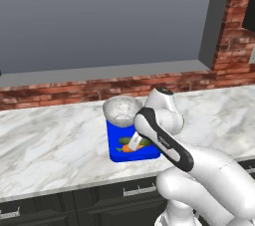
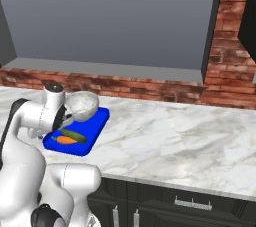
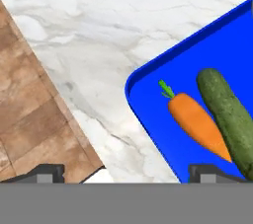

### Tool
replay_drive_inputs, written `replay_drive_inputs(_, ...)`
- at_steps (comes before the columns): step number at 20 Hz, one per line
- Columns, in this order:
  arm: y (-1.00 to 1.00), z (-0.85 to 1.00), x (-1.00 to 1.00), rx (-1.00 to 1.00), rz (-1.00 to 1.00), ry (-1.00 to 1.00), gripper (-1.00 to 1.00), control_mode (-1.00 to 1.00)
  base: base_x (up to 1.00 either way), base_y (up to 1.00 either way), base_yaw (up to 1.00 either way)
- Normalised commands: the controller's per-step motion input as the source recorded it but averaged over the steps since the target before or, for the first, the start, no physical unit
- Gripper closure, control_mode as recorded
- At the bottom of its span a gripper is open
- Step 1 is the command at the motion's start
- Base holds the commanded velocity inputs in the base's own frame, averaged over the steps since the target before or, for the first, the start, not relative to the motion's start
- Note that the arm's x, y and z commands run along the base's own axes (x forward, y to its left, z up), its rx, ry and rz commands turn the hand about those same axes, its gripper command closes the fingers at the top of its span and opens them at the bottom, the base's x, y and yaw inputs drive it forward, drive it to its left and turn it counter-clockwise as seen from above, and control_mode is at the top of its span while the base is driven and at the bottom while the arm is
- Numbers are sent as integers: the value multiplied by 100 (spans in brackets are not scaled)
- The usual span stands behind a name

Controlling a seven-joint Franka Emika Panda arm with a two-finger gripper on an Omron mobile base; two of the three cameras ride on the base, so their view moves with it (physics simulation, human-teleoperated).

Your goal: Place the two vegetables and bowl onto the tray for setting up a vegetable dip station.

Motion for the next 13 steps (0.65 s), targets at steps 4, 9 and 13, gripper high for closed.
replay_drive_inputs(4, -5, 25, -43, 0, -21, 4, -100, -100, 0, 0, 0)
replay_drive_inputs(9, -4, 26, -45, 0, -23, 2, -100, -100, 0, 0, 0)
replay_drive_inputs(13, -4, 25, -47, 0, -24, 1, -100, -100, 0, 0, 0)
